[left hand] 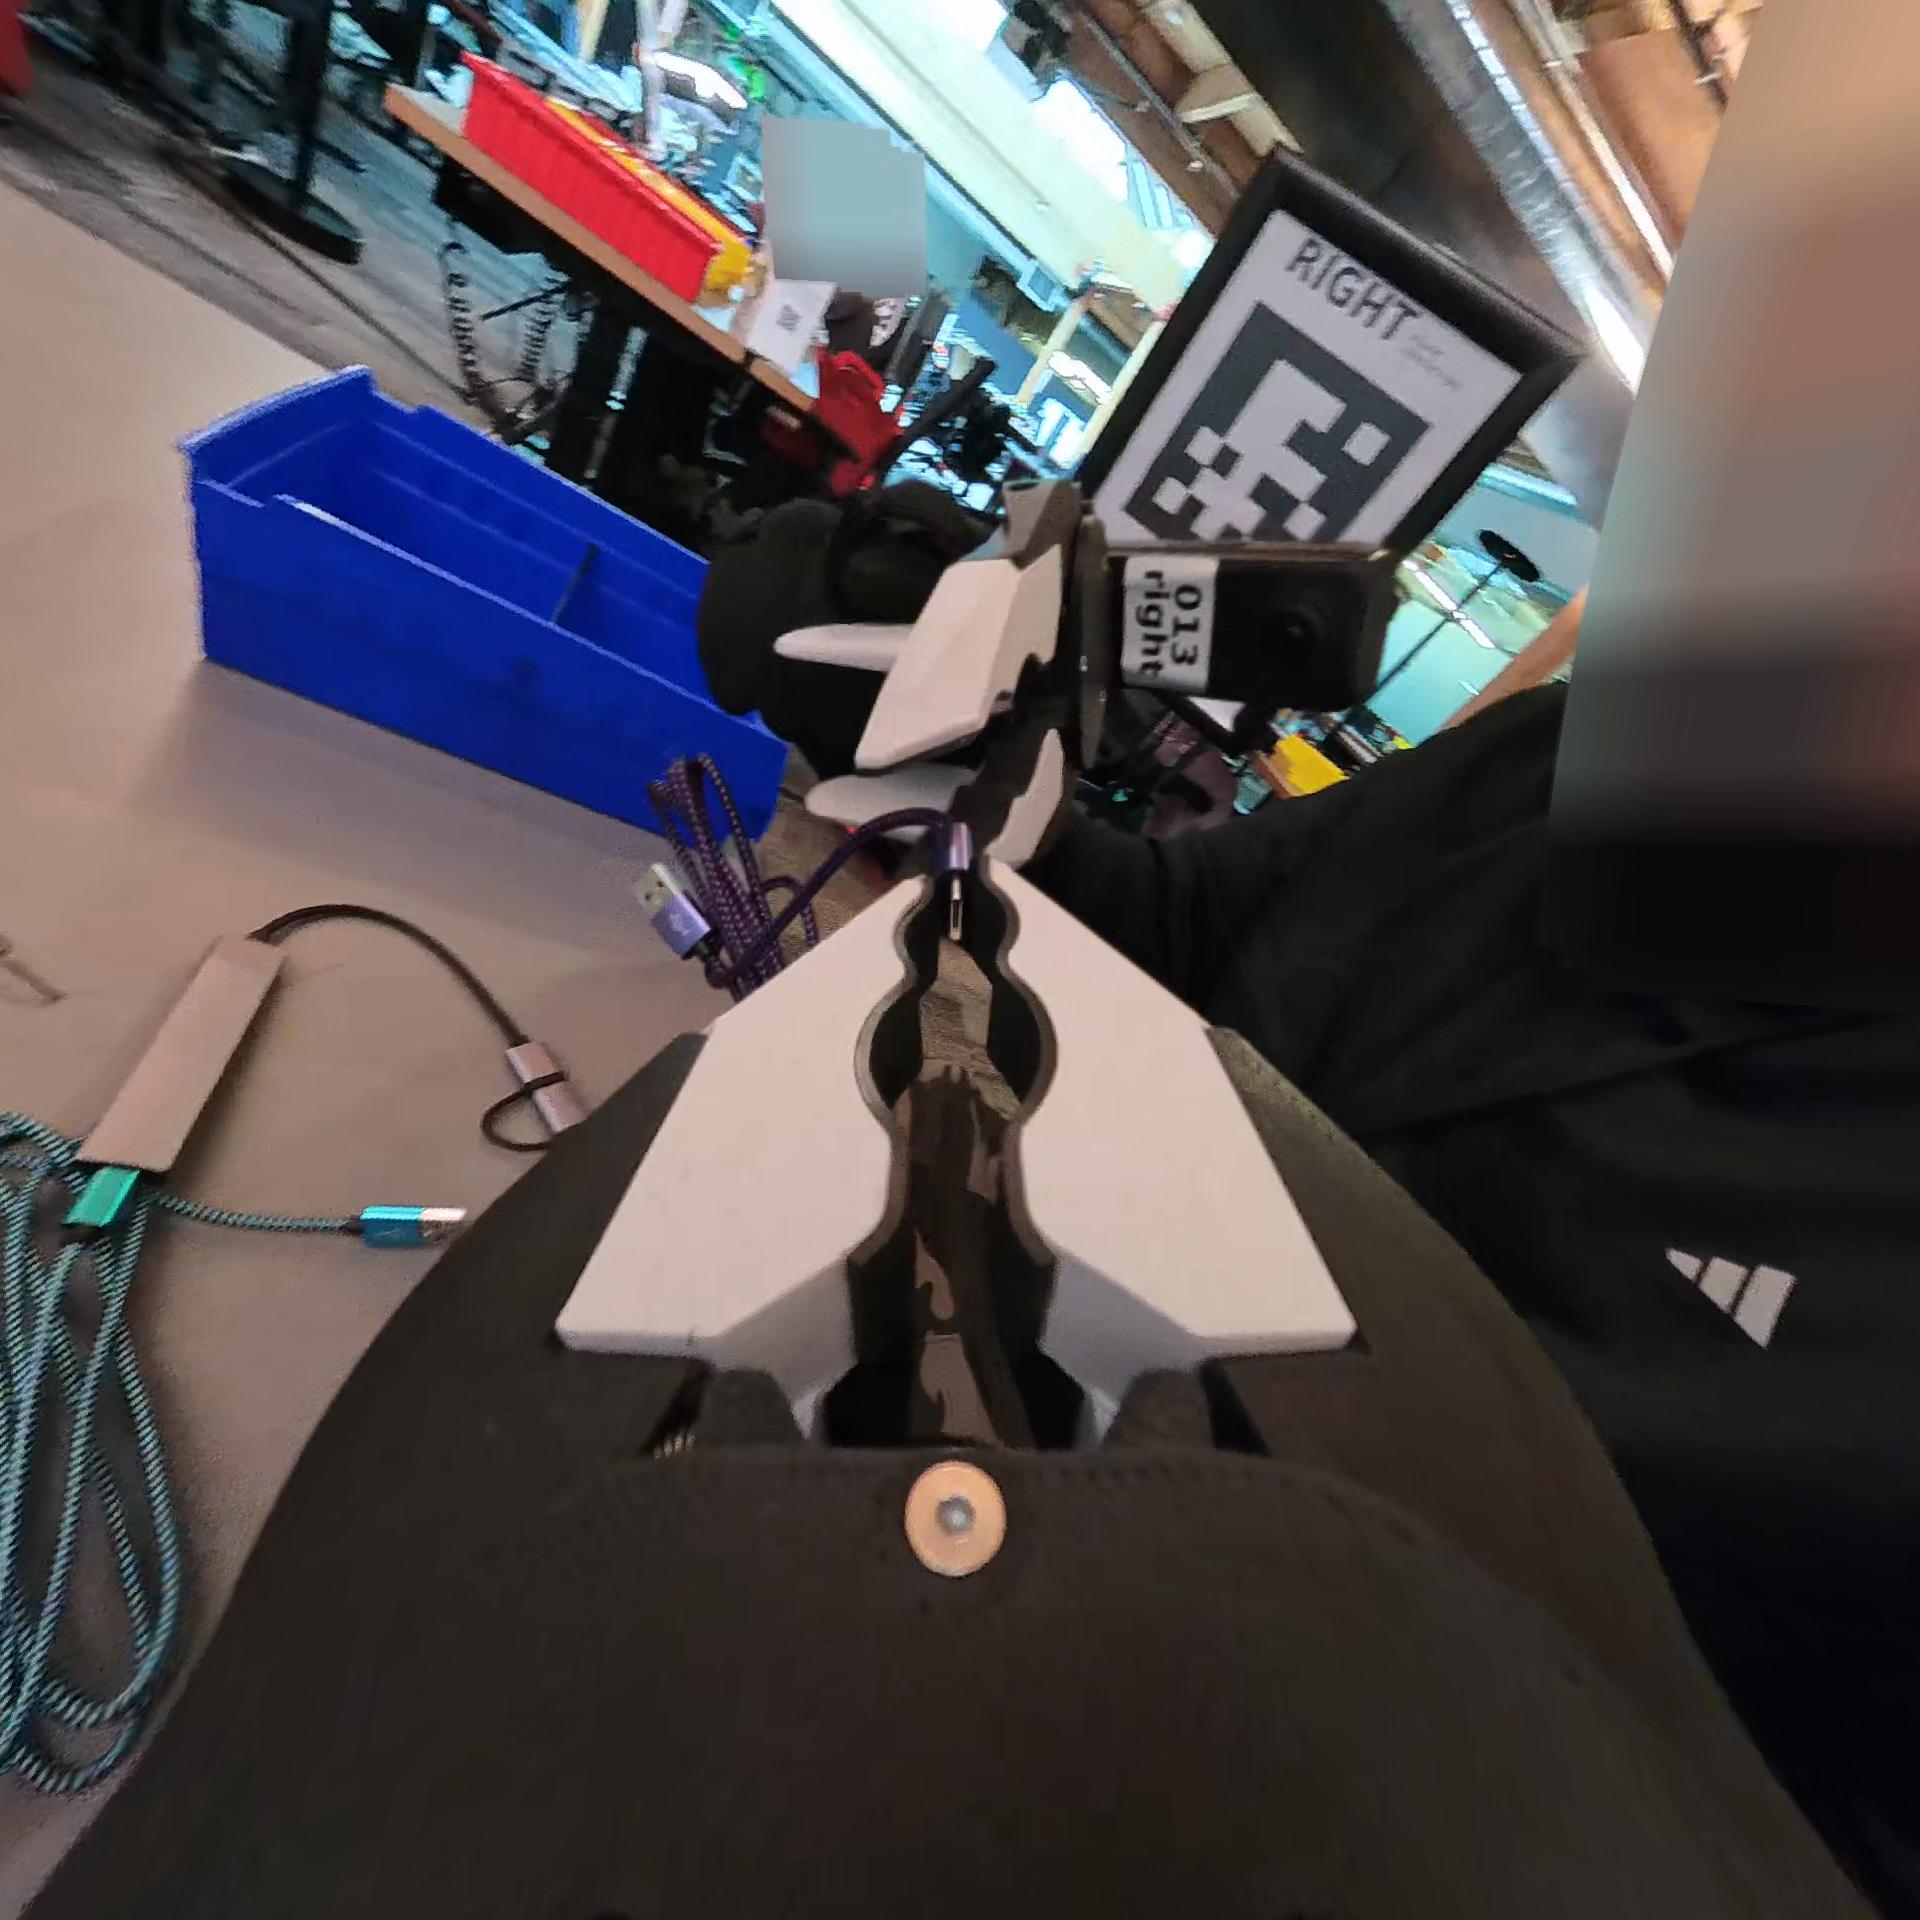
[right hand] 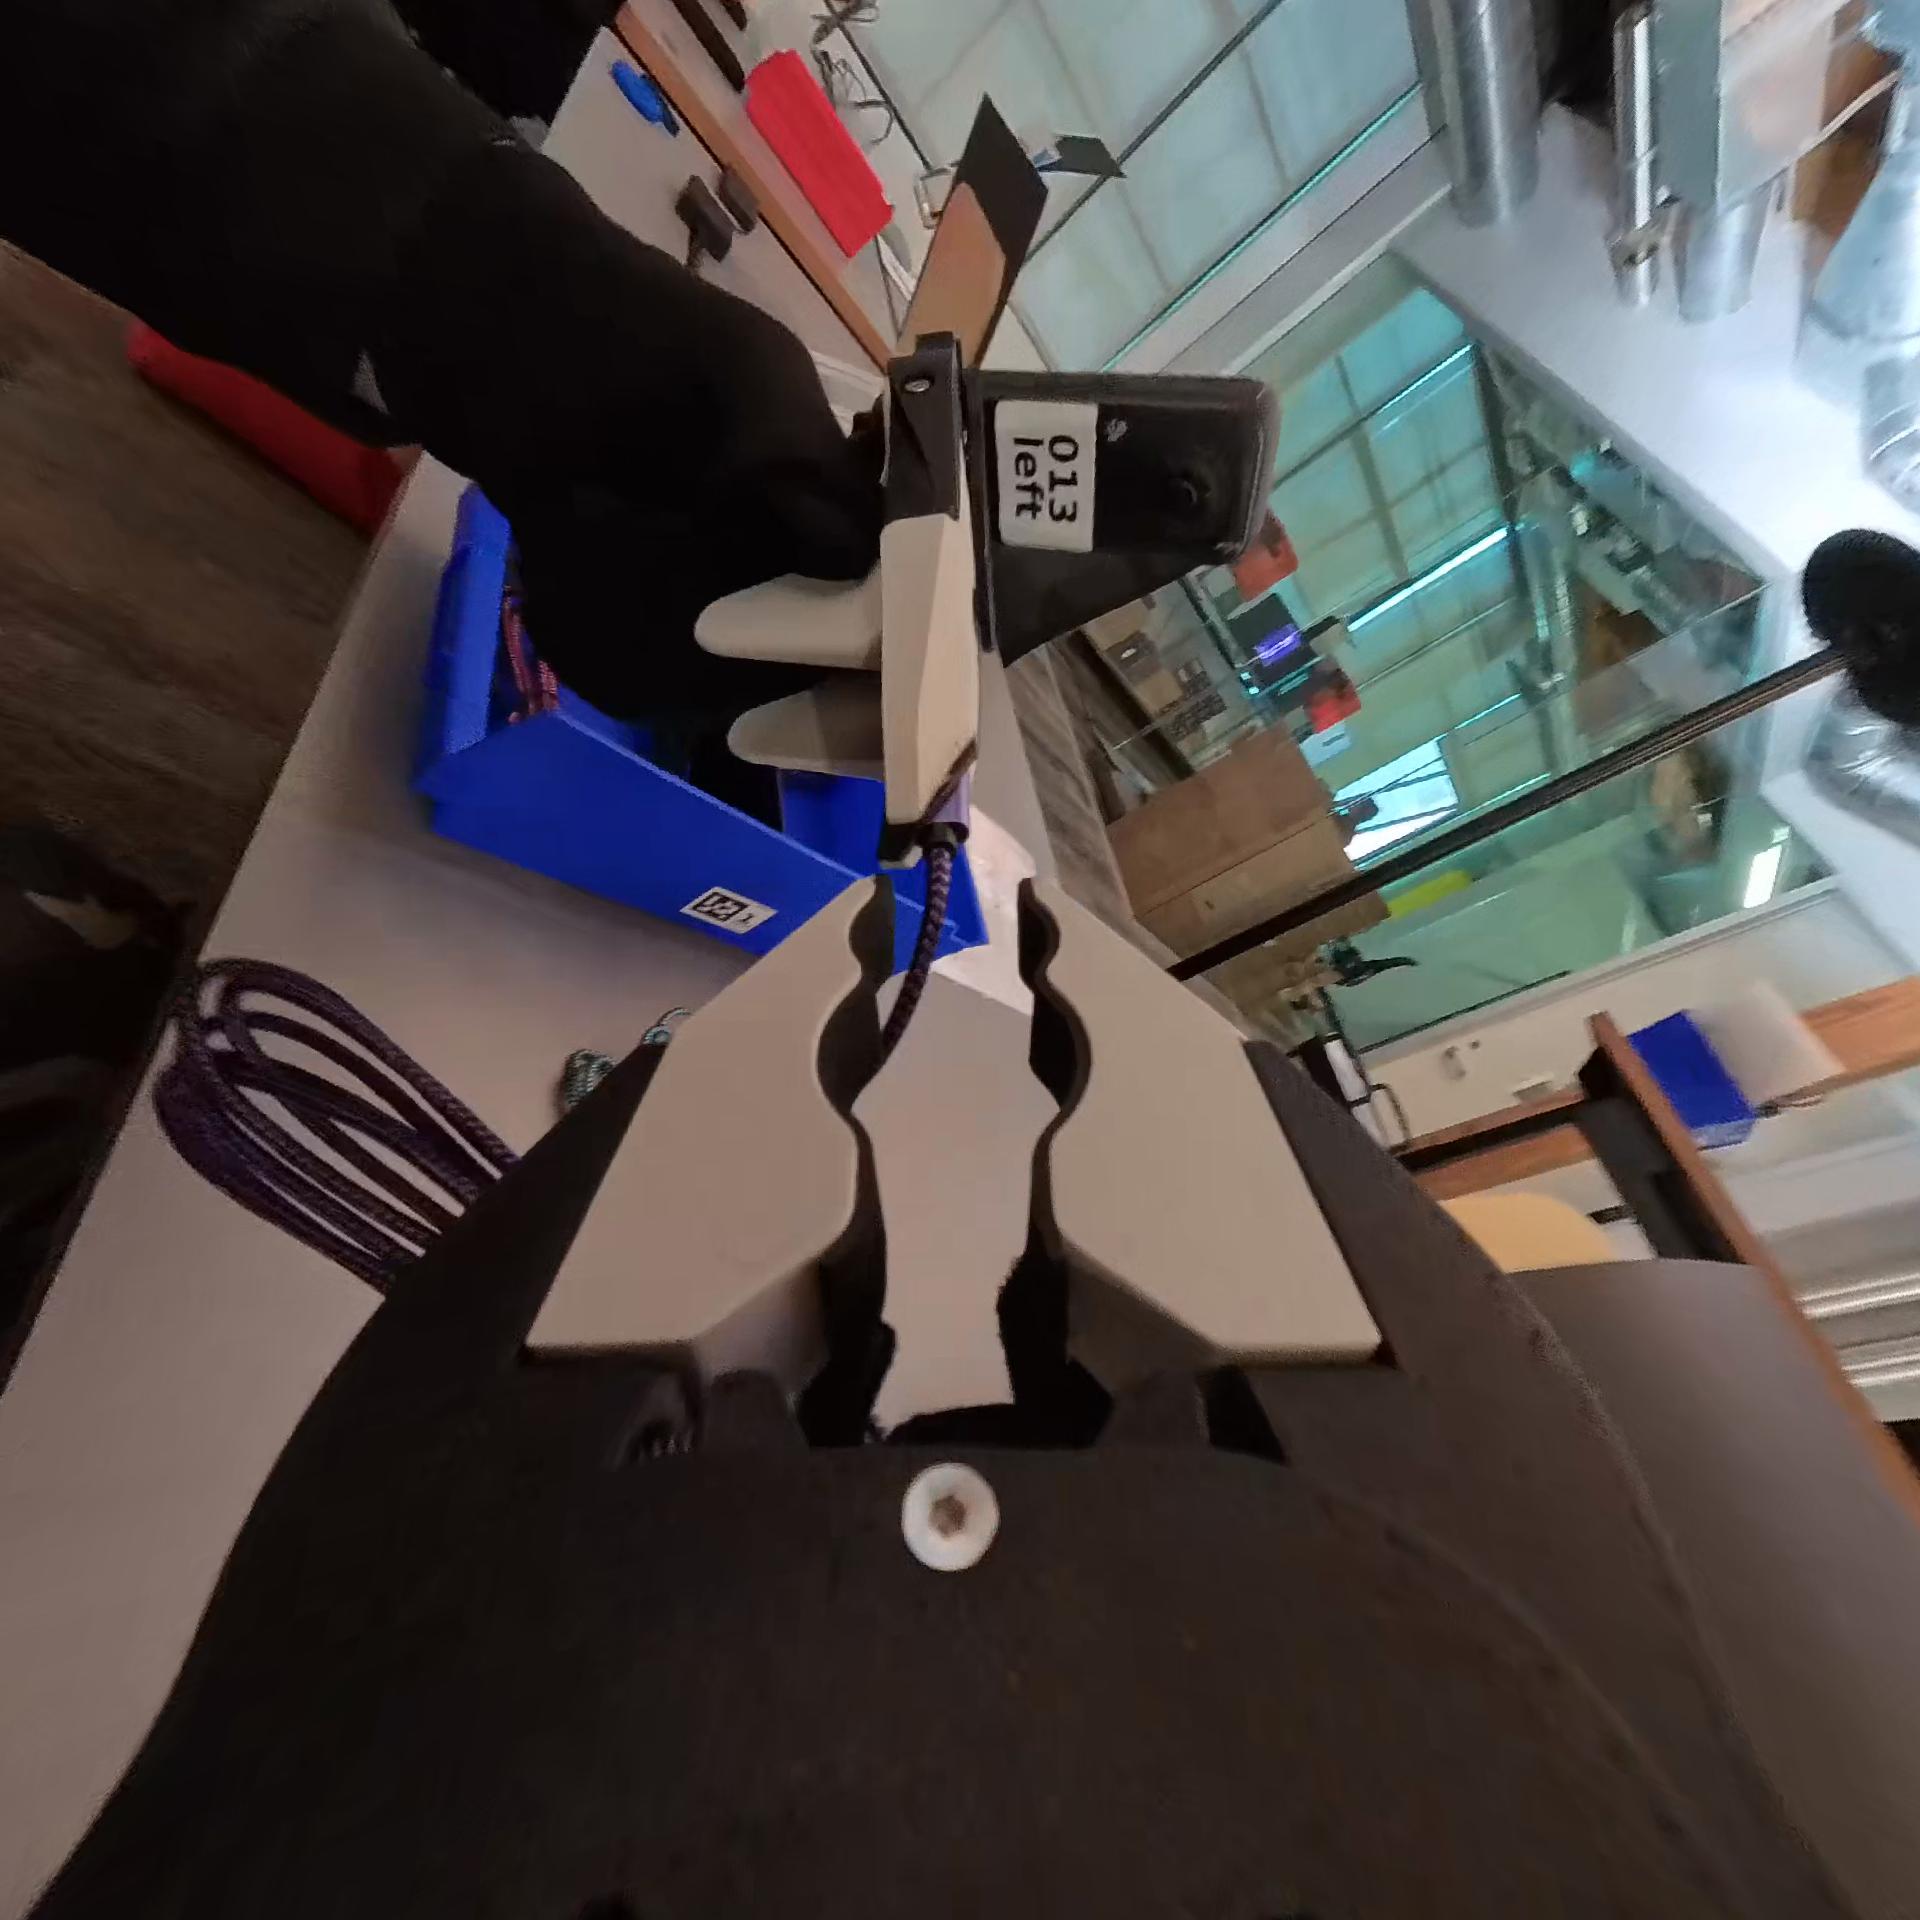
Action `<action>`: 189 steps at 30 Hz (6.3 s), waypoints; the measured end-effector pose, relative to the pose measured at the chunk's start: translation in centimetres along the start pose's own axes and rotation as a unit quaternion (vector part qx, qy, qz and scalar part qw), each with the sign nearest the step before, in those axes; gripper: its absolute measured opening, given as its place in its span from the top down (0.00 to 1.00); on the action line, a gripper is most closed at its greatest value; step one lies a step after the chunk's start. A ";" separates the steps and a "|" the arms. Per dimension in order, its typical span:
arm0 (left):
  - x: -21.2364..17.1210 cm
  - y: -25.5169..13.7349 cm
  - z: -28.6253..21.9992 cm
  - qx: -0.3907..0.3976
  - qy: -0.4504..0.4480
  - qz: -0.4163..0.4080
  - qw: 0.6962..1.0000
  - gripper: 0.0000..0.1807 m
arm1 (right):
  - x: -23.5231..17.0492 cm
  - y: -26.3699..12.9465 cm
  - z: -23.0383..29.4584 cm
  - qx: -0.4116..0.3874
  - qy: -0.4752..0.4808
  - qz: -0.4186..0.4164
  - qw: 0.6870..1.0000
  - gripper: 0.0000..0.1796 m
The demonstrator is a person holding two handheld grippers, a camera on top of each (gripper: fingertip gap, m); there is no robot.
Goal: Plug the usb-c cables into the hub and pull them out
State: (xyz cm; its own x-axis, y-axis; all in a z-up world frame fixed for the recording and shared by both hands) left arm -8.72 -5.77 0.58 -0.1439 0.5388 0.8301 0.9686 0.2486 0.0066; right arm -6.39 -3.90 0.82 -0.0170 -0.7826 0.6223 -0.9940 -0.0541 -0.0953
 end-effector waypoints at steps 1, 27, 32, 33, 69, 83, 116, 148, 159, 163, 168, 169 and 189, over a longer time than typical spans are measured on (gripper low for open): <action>0.0 0.1 -0.5 -0.013 0.001 0.001 1.000 0.98 | 0.5 0.0 0.1 -0.001 -0.011 -0.005 1.000 0.91; 0.6 -0.1 -1.7 -0.048 0.015 -0.019 0.999 0.98 | 1.7 -1.1 0.1 0.035 0.017 -0.010 0.999 1.00; 0.8 -0.2 -2.2 -0.074 0.001 -0.031 0.997 0.98 | 2.8 -1.0 -0.1 0.017 0.008 -0.038 0.999 0.91; 0.7 -0.2 -2.3 -0.081 -0.003 -0.032 0.996 0.98 | 3.0 -0.9 -0.2 0.012 0.003 -0.038 0.999 0.90; 2.5 -0.2 -0.8 0.287 0.459 0.081 0.837 0.91 | -1.5 -0.1 0.0 0.074 0.246 -0.021 0.966 0.96; -1.3 1.6 0.9 0.356 0.648 0.318 0.593 0.92 | -2.7 -0.8 2.7 0.194 0.344 -0.007 0.918 0.95; -5.1 4.1 4.5 0.363 0.690 0.370 0.505 0.94 | -6.1 -2.7 6.0 0.304 0.504 0.091 0.803 0.96; -0.9 1.5 5.5 0.503 0.586 0.222 0.595 0.99 | -5.5 -0.2 -0.2 0.130 0.541 -0.059 0.829 0.95; -0.4 1.5 5.4 0.516 0.592 0.210 0.583 0.99 | -5.3 -0.2 -0.5 0.121 0.549 -0.066 0.825 0.96; -0.5 1.5 5.9 0.512 0.592 0.215 0.584 0.99 | -5.6 -0.2 -0.4 0.117 0.537 -0.051 0.834 0.95; -0.4 1.3 5.8 0.518 0.594 0.213 0.578 0.99 | -5.6 -0.1 -0.5 0.115 0.548 -0.057 0.827 0.95; -0.2 1.3 5.8 0.525 0.591 0.205 0.577 0.99 | -5.4 0.0 -0.7 0.111 0.561 -0.067 0.818 0.95; 0.6 1.2 5.2 0.551 0.587 0.182 0.564 1.00 | -4.6 0.5 -1.3 0.101 0.593 -0.097 0.793 0.96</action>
State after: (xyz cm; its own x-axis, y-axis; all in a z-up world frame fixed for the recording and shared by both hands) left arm -8.73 -1.01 -1.81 0.8846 -0.0284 0.4655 0.0829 0.9918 -0.0969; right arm -6.92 0.49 -1.13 -0.0743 0.3801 0.9220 -0.9548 -0.2939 0.0442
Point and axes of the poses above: each gripper's, where its closed fingertips meet, y out along the fingers, x out of its top, z = x × y across the jaws, the point moved 2 cm from there along -y, back along the fingers, and after that the axes turned 4 degrees about -z, right-handed, at the moved point
